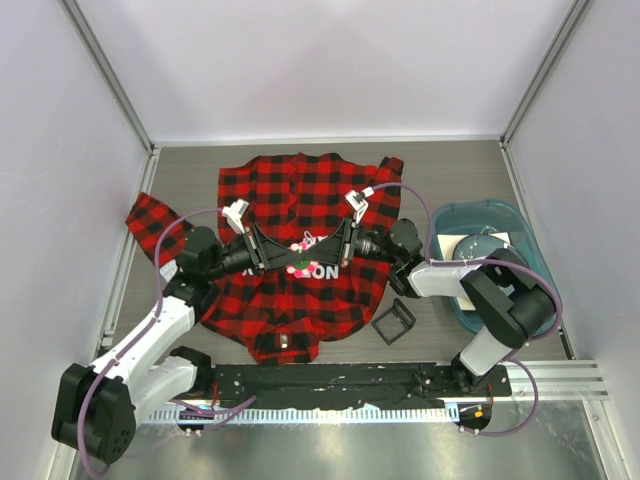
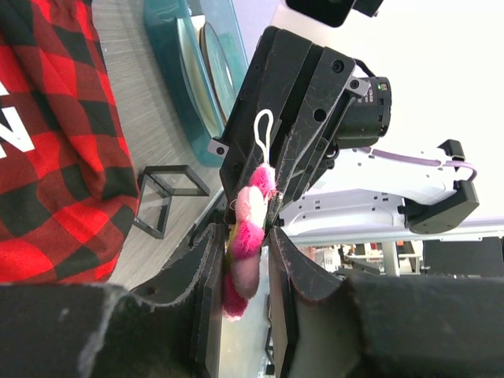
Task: Remove the brooch from the garment
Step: Close the brooch.
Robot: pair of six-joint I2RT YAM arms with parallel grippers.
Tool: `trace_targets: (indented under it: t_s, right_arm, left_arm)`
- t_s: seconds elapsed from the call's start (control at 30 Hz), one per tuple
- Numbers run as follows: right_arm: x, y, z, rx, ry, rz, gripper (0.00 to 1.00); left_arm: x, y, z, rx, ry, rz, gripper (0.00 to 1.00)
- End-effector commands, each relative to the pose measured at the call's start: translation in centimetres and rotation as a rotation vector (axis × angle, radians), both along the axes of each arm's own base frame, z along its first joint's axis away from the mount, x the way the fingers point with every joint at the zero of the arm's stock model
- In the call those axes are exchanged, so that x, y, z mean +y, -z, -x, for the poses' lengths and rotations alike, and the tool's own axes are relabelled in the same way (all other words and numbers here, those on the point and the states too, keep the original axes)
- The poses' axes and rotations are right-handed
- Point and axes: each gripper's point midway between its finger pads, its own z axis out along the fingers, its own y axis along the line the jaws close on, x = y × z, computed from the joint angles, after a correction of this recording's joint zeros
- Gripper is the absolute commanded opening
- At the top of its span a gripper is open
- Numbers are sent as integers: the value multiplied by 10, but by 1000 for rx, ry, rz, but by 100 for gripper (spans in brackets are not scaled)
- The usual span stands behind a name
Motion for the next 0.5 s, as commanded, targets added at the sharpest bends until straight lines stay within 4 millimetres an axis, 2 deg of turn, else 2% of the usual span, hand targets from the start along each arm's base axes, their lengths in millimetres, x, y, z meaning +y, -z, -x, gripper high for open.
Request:
trace_targets:
  t_s: [0.0,0.13,0.47]
  right_arm:
    - [1,-40,28,-206,-113,-112,1]
    - [-2,-47,36,-214,-159,-160,1]
    - [-5,-44,48,-234,-215,-152,1]
  left_arm:
    - [1,-2,-5,-3,-16,9,5]
    - [1,-1,-2,-3,2,15,4]
    - [-2,1,2,49,63,38,1]
